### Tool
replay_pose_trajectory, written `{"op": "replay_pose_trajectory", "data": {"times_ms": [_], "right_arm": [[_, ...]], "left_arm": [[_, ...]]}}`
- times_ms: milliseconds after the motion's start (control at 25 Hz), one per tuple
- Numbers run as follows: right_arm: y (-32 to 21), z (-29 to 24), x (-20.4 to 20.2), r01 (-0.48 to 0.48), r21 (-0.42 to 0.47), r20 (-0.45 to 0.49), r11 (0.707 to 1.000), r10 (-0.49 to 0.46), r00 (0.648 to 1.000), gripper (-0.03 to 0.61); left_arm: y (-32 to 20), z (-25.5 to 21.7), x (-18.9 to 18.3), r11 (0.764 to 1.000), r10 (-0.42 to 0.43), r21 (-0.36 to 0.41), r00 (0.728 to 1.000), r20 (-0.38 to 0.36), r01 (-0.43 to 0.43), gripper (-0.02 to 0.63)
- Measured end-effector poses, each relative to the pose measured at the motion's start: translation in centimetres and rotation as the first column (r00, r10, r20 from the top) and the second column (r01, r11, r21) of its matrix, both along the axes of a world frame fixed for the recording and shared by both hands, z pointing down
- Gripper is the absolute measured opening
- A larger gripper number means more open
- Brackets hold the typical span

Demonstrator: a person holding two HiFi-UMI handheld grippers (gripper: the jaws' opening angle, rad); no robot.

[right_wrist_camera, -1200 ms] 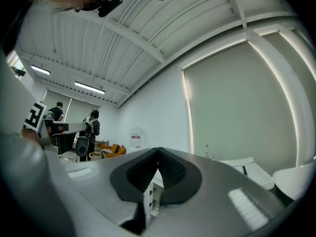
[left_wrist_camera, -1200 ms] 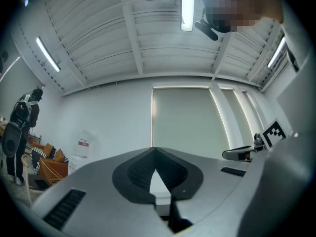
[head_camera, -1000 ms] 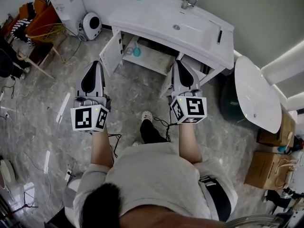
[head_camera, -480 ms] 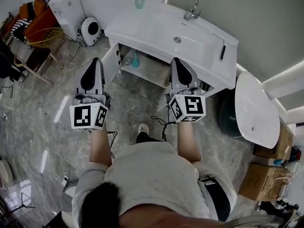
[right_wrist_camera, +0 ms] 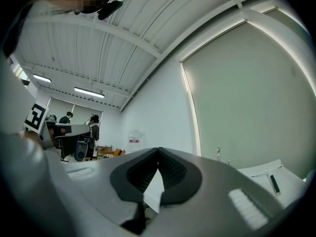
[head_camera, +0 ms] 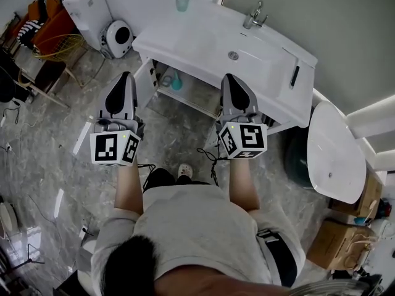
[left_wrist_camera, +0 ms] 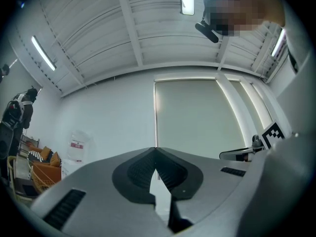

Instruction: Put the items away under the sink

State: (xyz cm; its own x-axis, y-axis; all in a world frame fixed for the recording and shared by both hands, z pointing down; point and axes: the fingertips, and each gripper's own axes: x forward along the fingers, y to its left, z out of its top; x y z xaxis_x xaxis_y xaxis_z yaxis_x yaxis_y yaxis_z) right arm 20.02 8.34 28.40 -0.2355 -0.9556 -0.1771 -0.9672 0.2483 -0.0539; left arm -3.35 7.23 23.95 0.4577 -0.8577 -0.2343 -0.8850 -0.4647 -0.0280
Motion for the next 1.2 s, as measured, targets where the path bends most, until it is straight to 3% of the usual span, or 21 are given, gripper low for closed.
{"op": "replay_pose_trajectory", "data": {"times_ms": [480, 1200], "right_arm": [[-5.5, 0.3, 0.3, -0.024, -0.012, 0.002, 1.0, 0.024, 1.0, 0.011], [-22.6, -1.5, -5.4, -0.111, 0.0, 0.001, 0.994, 0.111, 0.994, 0.012]], "left_arm": [[-6.1, 0.1, 0.9, 0.999, 0.042, 0.005, 0.999, -0.001, -0.042, 0.006], [-24.5, -1.7, -5.0, 0.993, 0.117, 0.021, 0.993, 0.007, -0.117, 0.008]]}}
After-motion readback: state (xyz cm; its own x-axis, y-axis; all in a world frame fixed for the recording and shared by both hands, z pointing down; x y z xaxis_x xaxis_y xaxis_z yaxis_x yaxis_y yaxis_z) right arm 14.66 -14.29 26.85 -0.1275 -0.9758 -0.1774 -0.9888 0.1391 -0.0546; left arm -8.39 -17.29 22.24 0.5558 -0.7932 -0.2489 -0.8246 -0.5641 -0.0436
